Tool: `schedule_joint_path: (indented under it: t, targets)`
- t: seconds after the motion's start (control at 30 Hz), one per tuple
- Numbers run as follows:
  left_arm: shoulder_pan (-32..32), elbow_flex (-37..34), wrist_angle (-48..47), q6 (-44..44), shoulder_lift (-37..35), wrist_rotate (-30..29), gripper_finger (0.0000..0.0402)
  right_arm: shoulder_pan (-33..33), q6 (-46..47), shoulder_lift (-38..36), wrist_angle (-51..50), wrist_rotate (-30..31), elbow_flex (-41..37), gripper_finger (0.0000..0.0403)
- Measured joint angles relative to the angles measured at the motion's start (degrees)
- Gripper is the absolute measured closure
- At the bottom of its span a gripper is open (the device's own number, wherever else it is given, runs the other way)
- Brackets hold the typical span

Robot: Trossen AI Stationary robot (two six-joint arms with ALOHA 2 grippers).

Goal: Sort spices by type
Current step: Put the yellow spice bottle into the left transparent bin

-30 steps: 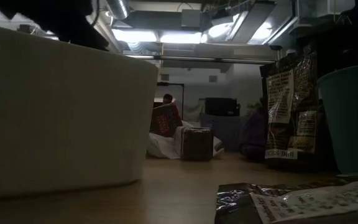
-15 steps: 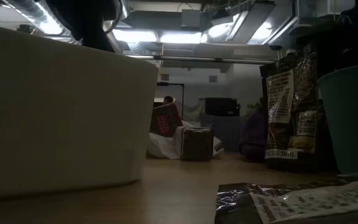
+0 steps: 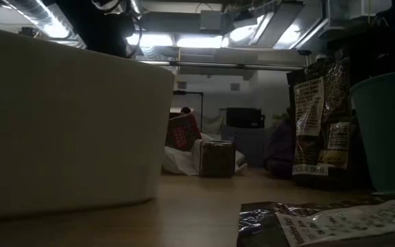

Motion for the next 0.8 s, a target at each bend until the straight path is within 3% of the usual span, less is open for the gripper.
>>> schedule_joint_path:
  t: [0.23,0.43,0.8]
  targets:
    - [0.0,0.0,-5.1,-5.5,0.0,0.7,0.0150,0.0,-0.2,0.0,-0.3,0.0,0.0,0.0120]
    - [-0.2,0.0,-9.5,-13.2,0.0,4.8,0.0150,0.0,-0.2,0.0,-0.3,0.0,0.0,0.0120]
    - [-1.0,0.0,-9.4,-14.8,4.1,5.0,0.0150,0.0,-0.3,0.0,-2.0,0.0,0.1,0.0120]
